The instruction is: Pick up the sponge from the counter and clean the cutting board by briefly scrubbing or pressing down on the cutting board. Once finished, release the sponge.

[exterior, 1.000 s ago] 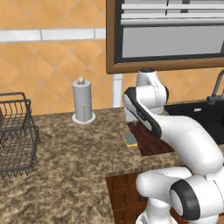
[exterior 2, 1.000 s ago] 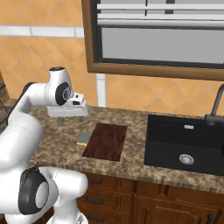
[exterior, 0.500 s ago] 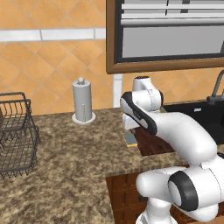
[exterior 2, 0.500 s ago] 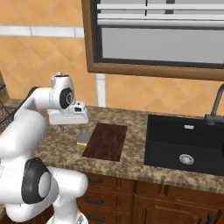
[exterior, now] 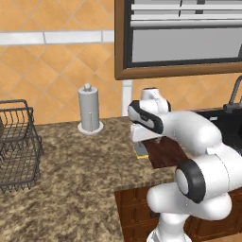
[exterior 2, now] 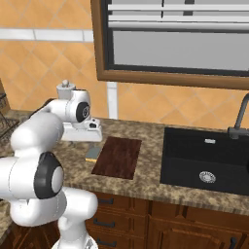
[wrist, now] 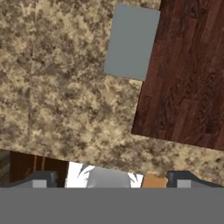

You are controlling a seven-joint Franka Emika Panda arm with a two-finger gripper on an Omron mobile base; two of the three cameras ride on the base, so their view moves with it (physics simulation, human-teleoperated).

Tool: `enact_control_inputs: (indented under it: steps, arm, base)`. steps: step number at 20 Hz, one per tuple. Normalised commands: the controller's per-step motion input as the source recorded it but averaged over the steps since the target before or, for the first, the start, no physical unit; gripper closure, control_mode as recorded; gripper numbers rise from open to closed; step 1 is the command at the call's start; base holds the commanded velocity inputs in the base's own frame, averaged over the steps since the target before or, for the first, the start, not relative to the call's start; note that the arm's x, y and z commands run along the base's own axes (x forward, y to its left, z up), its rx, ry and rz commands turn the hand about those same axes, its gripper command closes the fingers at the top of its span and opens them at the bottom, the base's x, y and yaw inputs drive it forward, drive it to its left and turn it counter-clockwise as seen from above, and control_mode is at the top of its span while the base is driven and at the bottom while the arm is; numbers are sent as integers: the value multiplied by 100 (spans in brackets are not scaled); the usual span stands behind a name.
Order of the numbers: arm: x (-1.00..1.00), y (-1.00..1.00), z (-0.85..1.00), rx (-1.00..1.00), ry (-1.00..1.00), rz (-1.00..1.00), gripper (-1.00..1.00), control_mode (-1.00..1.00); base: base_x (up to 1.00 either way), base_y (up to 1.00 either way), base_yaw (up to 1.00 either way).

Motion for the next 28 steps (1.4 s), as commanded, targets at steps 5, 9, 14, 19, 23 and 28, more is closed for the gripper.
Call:
enact_control_inputs:
  steps: [5, 9, 14, 19, 23, 28]
  arm:
    - [51, 0, -23, 0, 0, 0, -100, -100]
    - [41, 0, -41, 0, 0, 0, -100, -100]
    - [7, 0, -51, 0, 0, 0, -100, -100]
    - [10, 0, -46, 0, 0, 0, -100, -100]
    - [16, 0, -36, 0, 0, 0, -100, -100]
    - [23, 0, -22, 0, 0, 0, -100, -100]
  base:
    - [0, 0, 0]
    - [0, 0, 0]
    - [0, 0, 0]
    - [0, 0, 0]
    - [0, 0, 0]
    - [0, 0, 0]
